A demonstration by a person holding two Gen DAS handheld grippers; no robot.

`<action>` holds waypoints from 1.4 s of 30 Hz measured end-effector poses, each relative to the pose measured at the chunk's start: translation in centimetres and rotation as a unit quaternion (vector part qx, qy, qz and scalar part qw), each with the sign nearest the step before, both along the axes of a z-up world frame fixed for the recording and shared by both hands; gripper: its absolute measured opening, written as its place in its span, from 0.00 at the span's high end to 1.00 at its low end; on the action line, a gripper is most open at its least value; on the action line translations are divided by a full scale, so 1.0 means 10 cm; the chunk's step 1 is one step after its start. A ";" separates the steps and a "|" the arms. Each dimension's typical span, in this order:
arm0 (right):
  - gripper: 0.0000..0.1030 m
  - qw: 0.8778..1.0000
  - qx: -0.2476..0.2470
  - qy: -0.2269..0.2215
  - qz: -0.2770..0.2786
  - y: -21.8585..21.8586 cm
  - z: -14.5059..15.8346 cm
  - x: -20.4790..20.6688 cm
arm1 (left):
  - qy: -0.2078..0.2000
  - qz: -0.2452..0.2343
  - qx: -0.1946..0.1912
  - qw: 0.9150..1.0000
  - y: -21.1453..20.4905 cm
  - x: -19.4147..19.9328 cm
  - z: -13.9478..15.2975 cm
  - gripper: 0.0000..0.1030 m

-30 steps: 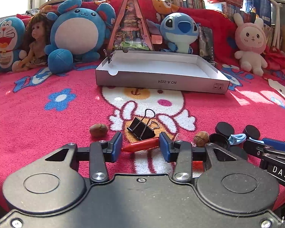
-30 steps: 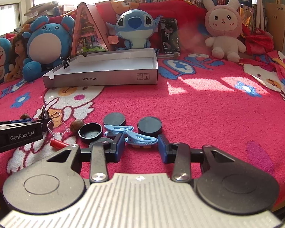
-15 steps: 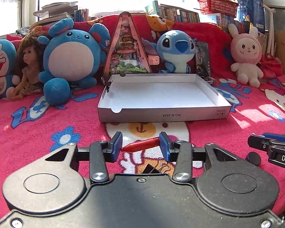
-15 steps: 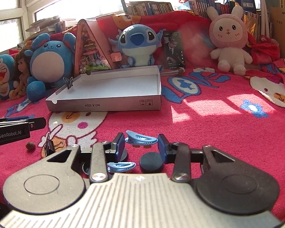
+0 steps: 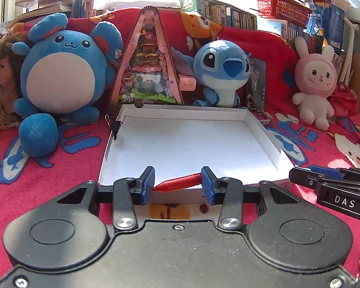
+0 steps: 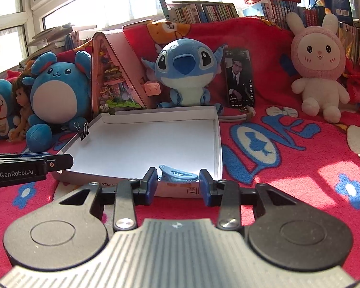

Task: Organize rigid objects
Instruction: 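Carry the red marker with the left tool while the right tool carries the clip over the white box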

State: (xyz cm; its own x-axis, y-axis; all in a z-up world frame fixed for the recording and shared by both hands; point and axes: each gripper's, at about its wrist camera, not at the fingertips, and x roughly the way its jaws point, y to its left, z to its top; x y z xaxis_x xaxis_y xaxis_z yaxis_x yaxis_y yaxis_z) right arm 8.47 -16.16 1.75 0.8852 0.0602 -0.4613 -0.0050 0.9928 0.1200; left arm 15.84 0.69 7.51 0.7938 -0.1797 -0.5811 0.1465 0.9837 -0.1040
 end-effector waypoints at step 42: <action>0.58 0.991 -0.004 0.135 -0.002 0.04 -0.29 1.18 | 0.093 0.012 0.054 0.994 -0.21 0.97 -0.56 0.61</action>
